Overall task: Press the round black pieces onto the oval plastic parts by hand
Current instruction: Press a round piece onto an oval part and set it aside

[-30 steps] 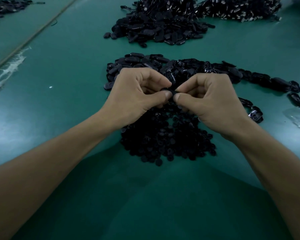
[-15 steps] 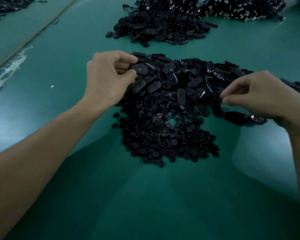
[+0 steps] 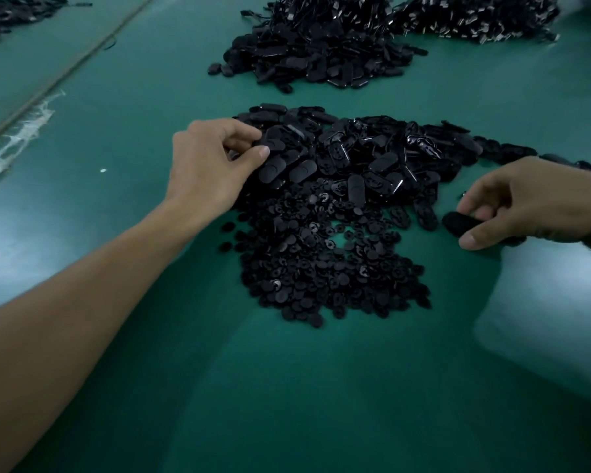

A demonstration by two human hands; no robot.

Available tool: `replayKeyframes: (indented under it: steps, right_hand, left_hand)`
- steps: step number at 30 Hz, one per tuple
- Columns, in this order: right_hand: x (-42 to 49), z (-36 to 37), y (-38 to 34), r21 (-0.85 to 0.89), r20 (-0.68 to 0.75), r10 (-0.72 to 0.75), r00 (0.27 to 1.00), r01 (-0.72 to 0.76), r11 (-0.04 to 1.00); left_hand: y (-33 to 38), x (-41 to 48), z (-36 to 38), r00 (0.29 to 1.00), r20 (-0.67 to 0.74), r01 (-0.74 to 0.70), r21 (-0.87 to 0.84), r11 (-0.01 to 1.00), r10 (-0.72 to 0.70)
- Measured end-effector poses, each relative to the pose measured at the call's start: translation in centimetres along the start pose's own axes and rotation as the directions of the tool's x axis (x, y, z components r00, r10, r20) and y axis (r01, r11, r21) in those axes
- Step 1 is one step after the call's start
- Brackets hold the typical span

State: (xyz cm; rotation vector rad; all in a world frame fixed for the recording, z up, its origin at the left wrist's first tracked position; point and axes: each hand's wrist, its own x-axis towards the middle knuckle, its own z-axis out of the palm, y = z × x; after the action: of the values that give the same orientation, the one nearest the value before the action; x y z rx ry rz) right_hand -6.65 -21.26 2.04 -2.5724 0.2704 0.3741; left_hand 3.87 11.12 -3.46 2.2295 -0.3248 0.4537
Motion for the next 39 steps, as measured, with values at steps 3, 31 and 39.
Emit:
replayKeyframes:
  steps: [3,31,39]
  right_hand:
    - [0.3,0.3,-0.3,0.015,-0.036,-0.022,0.999,0.022,1.000]
    - [-0.1,5.0,-5.7,0.433,-0.231,-0.472,0.851,0.525,0.733]
    - [0.6,5.7,-5.4,0.218,-0.363,-0.399,0.842,0.493,0.842]
  left_hand:
    - [0.0,-0.1,0.1,1.000,0.003,0.023,-0.004,1.000,-0.023]
    - [5.4,-3.3,1.0,0.905,0.357,-0.066,-0.419,0.905,0.231]
    - [4.8,-2.7,1.1,0.949,0.293,0.029,-0.444,0.895,0.115]
